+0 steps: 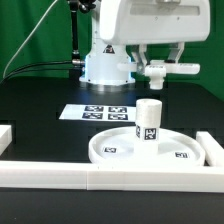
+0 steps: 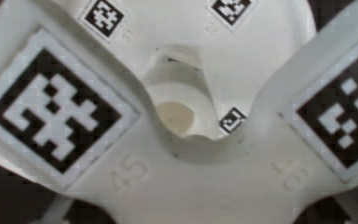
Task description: Assemble round table
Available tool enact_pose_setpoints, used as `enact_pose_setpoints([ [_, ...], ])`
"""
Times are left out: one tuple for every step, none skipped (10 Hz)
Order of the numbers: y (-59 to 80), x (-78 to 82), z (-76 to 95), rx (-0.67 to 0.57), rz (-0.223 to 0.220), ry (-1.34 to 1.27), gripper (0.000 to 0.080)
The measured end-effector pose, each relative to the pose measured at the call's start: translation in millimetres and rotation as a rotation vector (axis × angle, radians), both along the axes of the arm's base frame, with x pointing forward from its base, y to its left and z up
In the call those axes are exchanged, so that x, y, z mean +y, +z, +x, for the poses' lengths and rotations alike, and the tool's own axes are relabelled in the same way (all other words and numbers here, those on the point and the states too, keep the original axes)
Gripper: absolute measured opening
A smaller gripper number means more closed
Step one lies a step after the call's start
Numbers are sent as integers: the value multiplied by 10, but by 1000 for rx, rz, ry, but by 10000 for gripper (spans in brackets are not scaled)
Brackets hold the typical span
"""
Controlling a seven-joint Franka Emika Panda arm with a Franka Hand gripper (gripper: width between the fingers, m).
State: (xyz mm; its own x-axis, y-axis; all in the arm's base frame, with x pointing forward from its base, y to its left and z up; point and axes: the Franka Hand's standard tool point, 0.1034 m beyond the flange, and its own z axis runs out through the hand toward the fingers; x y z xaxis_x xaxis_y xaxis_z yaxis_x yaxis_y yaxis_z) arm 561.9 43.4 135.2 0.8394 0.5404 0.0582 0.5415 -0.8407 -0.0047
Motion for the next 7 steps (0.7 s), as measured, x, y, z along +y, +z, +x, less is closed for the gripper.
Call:
enact_pose_setpoints([
  [-36,-2,-5,3,-1,-1,446],
  [-79,-25,-28,8,-2,-4,446],
  [-95,-53,-37,12,-3,-8,446],
  [-106,-65,-42,14,-3,-10,446],
  [-126,-69,-51,17,-3,-10,446],
  [-132,-69,-50,16,-3,-11,446],
  [-133,-65,-36,9,-3,-10,446],
])
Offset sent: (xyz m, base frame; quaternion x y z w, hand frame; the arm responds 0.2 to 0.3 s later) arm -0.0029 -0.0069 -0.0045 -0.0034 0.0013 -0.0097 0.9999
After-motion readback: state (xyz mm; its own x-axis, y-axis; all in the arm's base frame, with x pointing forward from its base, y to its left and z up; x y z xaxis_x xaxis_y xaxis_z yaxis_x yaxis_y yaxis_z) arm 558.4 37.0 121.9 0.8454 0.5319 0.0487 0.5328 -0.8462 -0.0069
